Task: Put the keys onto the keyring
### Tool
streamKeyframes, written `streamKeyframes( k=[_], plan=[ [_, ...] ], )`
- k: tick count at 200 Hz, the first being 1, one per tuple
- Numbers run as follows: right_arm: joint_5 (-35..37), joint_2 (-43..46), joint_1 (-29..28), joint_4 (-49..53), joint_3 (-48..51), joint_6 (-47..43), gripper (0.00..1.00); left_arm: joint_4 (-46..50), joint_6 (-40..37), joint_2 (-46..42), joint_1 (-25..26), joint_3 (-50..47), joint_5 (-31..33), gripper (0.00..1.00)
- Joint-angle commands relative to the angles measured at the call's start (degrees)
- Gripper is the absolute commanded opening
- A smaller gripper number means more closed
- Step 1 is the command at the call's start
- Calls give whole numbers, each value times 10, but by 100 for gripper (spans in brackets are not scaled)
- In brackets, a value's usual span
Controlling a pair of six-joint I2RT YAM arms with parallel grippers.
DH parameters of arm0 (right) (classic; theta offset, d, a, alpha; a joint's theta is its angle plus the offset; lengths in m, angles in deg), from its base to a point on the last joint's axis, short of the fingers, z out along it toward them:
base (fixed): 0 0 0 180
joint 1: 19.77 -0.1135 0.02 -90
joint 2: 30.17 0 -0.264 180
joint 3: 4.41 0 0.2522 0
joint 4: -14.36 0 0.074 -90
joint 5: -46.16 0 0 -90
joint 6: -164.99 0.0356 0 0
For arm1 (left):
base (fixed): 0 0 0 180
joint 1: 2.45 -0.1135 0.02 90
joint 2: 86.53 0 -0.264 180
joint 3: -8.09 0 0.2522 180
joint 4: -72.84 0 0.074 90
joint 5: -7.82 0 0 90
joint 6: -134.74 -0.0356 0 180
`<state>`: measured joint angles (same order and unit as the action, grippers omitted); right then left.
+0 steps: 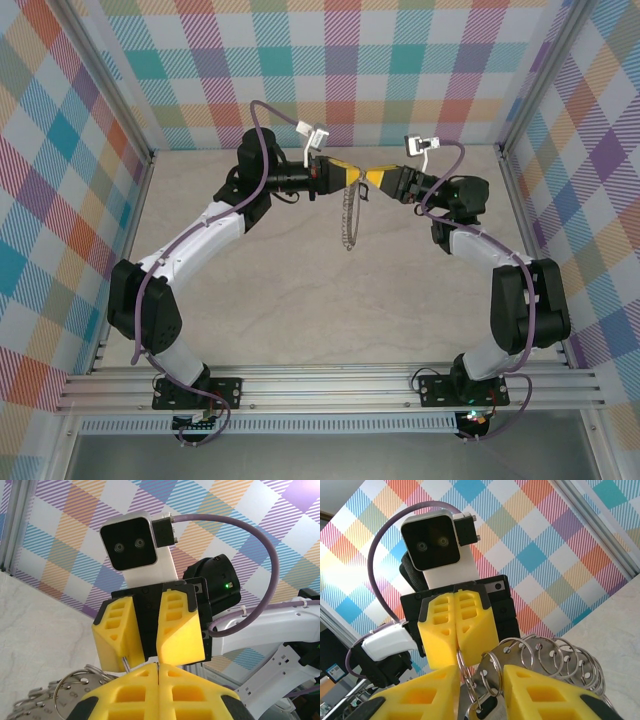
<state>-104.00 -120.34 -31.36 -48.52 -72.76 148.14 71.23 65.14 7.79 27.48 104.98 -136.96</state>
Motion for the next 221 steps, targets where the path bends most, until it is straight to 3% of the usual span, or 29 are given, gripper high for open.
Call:
streamKeyframes(
  k=[1,109,141,184,221],
  plan=[
    [-12,15,-1,-39,13,8,29,-30,6,-9,7,14,-2,0],
    [-10,24,-5,-40,10,9,25,-30,7,-3,7,17,0,0],
    [-9,22,-7,-40,8,11,17,-31,7,-3,8,15,0,0],
    [-4,25,-7,-39,10,13,0,-31,7,-2,8,13,-1,0],
    [7,35,-7,-26,28,12,0,-34,6,-9,8,10,8,0]
  ],
)
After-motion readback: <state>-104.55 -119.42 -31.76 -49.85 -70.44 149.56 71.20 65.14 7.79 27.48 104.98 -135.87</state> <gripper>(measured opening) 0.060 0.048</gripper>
